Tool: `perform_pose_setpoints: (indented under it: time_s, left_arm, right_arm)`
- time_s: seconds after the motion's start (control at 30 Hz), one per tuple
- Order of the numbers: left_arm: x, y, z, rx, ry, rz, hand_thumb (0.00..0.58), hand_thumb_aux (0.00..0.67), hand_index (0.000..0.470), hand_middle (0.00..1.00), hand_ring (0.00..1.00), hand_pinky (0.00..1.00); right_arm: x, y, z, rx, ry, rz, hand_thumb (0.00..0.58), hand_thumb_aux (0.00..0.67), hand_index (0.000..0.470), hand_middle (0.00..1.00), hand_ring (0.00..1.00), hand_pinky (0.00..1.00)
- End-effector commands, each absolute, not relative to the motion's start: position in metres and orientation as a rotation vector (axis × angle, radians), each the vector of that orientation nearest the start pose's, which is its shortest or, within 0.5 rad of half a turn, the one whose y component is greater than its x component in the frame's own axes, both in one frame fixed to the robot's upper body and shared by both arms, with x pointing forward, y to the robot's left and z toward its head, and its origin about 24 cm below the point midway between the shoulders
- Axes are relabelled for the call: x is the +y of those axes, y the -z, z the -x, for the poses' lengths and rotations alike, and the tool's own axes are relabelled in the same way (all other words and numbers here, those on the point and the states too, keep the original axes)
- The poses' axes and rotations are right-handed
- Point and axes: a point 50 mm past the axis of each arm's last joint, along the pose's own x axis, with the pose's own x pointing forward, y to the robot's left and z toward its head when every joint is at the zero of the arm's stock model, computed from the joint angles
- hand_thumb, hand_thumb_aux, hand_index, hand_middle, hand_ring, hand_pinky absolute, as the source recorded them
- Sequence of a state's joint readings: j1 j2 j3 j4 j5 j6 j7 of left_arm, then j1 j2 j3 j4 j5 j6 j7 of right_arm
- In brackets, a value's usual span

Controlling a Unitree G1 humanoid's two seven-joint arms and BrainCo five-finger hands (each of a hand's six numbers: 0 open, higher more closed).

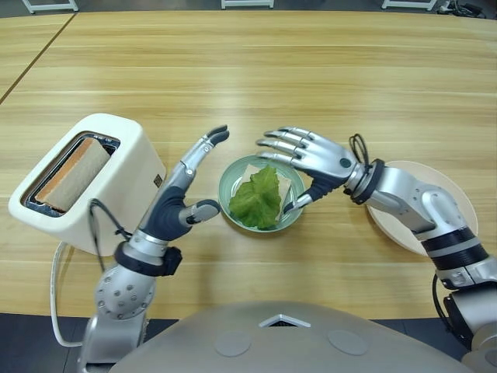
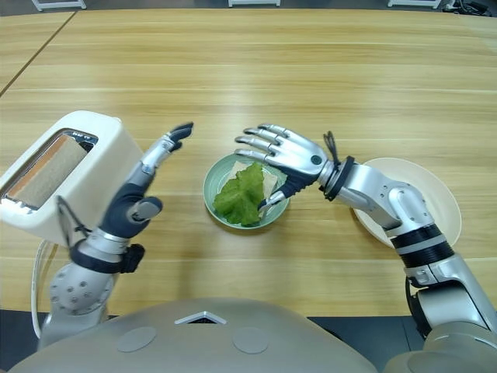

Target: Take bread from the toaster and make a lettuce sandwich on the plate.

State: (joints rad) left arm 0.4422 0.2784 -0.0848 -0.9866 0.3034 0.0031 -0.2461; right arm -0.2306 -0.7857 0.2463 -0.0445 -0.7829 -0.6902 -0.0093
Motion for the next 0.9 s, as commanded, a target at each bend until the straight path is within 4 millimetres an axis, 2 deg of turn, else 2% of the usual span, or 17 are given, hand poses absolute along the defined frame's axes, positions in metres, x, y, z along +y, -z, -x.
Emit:
perform_pose_setpoints:
  time_s: [0.03,0.1,0.17,0.3,0.37,0.5,0.57,0.7,0.73,0.8,0.83,0.87,0.9]
  left_arm:
    - [0.184,-0.212,-0.138,-0.585,0.119,-0.971,0.0,0.0,0.0,0.0,0.0,0.0]
    - [0.206,-0.223,-0.133,-0.518,0.023,-1.14,0.0,0.0,0.0,0.0,0.0,0.0]
    - [0.228,-0.224,-0.127,-0.368,-0.062,-1.298,0.0,0.0,0.0,0.0,0.0,0.0]
    - [0.273,-0.205,-0.113,-0.028,-0.145,-1.499,0.0,0.0,0.0,0.0,0.0,0.0]
    - [0.287,-0.192,-0.107,0.086,-0.138,-1.506,0.0,0.0,0.0,0.0,0.0,0.0]
    - [0.302,-0.168,-0.102,0.235,-0.098,-1.47,0.0,0.0,0.0,0.0,0.0,0.0]
    - [0.306,-0.163,-0.102,0.26,-0.101,-1.459,0.0,0.0,0.0,0.0,0.0,0.0]
    - [0.315,-0.16,-0.104,0.271,-0.125,-1.451,0.04,0.024,0.017,0.0,0.0,0.0]
    - [0.315,-0.159,-0.104,0.264,-0.127,-1.443,0.071,0.042,0.029,0.0,0.0,0.0]
    - [0.315,-0.16,-0.107,0.229,-0.132,-1.43,0.261,0.173,0.122,0.0,0.0,0.0]
    - [0.314,-0.162,-0.108,0.208,-0.137,-1.424,0.452,0.355,0.249,0.0,0.0,0.0]
    - [0.314,-0.163,-0.11,0.189,-0.139,-1.42,0.482,0.394,0.276,0.0,0.0,0.0]
    - [0.313,-0.164,-0.111,0.174,-0.14,-1.415,0.561,0.549,0.385,0.0,0.0,0.0]
  right_arm:
    - [-0.183,-0.121,-0.244,-0.696,-0.646,1.428,0.0,0.0,0.0,0.0,0.0,0.0]
    - [-0.184,-0.119,-0.241,-0.68,-0.641,1.412,0.0,0.0,0.0,0.0,0.0,0.0]
    - [-0.183,-0.118,-0.24,-0.678,-0.643,1.406,0.0,0.0,0.0,0.0,0.0,0.0]
    - [-0.181,-0.115,-0.238,-0.672,-0.661,1.396,0.0,0.0,0.0,0.0,0.0,0.0]
    - [-0.18,-0.114,-0.237,-0.669,-0.672,1.393,0.0,0.0,0.0,0.0,0.0,0.0]
    - [-0.178,-0.11,-0.235,-0.663,-0.7,1.397,0.0,0.0,0.0,0.0,0.0,0.0]
    - [-0.178,-0.109,-0.234,-0.661,-0.707,1.398,0.0,0.0,0.0,0.0,0.0,0.0]
    - [-0.177,-0.106,-0.233,-0.655,-0.722,1.403,0.0,0.0,0.0,0.0,0.0,0.0]
    - [-0.177,-0.106,-0.233,-0.654,-0.724,1.404,0.0,0.0,0.0,0.0,0.0,0.0]
    - [-0.177,-0.105,-0.233,-0.652,-0.728,1.407,0.0,0.0,0.0,0.0,0.0,0.0]
    - [-0.176,-0.105,-0.233,-0.652,-0.729,1.408,0.0,0.0,0.0,0.0,0.0,0.0]
    - [-0.176,-0.104,-0.233,-0.652,-0.729,1.41,0.0,0.0,0.0,0.0,0.0,0.0]
    - [-0.176,-0.104,-0.233,-0.652,-0.729,1.412,0.0,0.0,0.0,0.0,0.0,0.0]
